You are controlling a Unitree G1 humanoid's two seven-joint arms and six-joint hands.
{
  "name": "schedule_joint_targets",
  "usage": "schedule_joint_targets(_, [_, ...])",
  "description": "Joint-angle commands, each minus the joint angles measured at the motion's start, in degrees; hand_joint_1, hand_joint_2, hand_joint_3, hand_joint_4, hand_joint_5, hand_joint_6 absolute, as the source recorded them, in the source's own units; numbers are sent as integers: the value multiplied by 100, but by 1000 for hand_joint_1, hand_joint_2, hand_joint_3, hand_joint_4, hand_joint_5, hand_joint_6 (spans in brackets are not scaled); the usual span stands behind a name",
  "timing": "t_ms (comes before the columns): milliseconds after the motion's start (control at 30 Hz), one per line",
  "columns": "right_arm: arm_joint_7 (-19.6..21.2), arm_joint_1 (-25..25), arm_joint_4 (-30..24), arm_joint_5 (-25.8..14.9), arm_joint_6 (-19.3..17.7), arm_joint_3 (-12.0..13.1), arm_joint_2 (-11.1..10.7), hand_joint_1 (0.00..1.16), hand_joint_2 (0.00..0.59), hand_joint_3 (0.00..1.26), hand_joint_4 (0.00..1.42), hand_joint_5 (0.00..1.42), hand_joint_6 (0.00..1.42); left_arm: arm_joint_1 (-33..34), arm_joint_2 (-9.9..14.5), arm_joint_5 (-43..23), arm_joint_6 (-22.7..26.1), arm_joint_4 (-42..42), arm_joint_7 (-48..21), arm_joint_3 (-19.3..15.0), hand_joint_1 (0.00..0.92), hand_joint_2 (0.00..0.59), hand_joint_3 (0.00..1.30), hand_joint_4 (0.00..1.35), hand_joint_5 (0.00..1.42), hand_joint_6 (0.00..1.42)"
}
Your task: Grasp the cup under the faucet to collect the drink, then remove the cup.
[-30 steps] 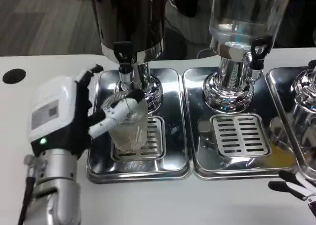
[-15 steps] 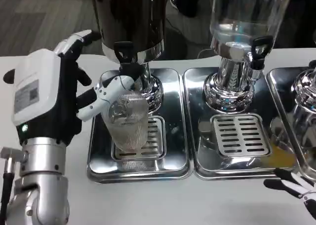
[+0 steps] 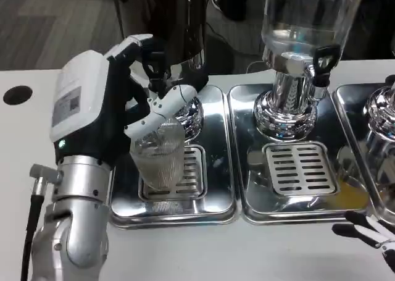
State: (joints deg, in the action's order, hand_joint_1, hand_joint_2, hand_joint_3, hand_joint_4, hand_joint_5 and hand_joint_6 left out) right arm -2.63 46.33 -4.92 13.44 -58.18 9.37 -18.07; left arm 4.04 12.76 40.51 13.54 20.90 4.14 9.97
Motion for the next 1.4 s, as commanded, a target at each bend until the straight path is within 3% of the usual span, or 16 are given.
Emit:
schedule_joint_targets(33, [-41, -6, -2, -59, -68, 5, -1, 549, 421, 257, 132, 119, 37, -25, 39, -65, -133, 9, -90, -1, 82, 75, 420, 382, 803, 741])
schedule_joint_targets(500, [-49, -55, -11, -13, -7, -51, 25, 548, 421, 252, 132, 119, 42, -244, 152, -15, -304, 167, -147, -24, 74, 78, 511, 484, 832, 774])
schedule_joint_targets(867, [-75, -126, 16, -21, 57, -97, 19, 548, 421, 245, 132, 119, 42, -427, 269, 6, -425, 138, -221, 29, 66, 75, 512, 487, 832, 777])
schedule_joint_targets(1400, [-76, -148, -6, -8, 84, -121, 20, 548, 421, 245, 132, 119, 42, -477, 252, -31, -488, 131, -228, -10, 64, 74, 512, 478, 832, 771])
